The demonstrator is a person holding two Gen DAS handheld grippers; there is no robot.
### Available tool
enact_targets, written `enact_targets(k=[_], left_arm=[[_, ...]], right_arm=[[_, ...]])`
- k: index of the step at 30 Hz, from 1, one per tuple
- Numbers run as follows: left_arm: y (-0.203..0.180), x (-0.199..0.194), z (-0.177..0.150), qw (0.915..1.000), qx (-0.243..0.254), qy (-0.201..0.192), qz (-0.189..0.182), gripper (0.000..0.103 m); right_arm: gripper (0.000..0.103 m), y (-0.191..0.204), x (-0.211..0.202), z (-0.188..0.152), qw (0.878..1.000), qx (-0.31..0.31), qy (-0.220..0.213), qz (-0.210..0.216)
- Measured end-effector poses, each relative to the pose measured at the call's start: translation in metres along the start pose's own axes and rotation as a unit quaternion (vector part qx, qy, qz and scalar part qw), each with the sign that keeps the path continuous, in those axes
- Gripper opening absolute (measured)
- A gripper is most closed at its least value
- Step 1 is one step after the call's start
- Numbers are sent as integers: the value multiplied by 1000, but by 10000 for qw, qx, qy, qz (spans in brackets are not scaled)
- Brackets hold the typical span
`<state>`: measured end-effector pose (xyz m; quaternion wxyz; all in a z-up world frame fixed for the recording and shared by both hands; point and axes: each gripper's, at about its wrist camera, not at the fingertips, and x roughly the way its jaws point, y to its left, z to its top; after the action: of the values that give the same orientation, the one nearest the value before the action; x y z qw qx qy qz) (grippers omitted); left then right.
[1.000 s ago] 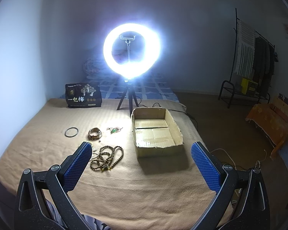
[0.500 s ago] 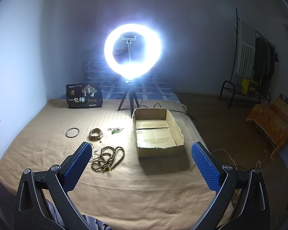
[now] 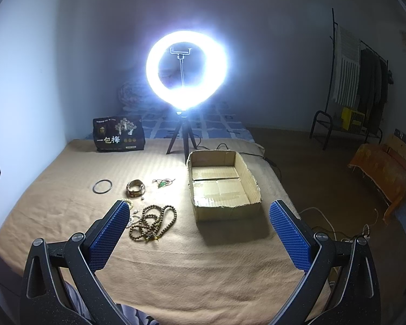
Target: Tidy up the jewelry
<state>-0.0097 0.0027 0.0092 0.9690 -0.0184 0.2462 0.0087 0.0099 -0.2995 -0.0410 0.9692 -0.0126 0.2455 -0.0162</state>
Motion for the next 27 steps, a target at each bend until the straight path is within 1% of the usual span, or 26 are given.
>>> enact_targets(k=[9,17,21,27], left_arm=[[4,14,-3,9999,-9,128,64,103],[8,38,-7,9997,46,218,99,103],[12,60,-8,9992,112,376,94,103],[18,96,-13,9976,95,654,-200,103]], right_arm=[[103,-3,11,-3,9999,54,130,-14],[103,-4,35,-8,9992,71,393,-4],[103,1,53,-12,9986,-29,527,36],[103,4,83,-16,9971,47,687,339]])
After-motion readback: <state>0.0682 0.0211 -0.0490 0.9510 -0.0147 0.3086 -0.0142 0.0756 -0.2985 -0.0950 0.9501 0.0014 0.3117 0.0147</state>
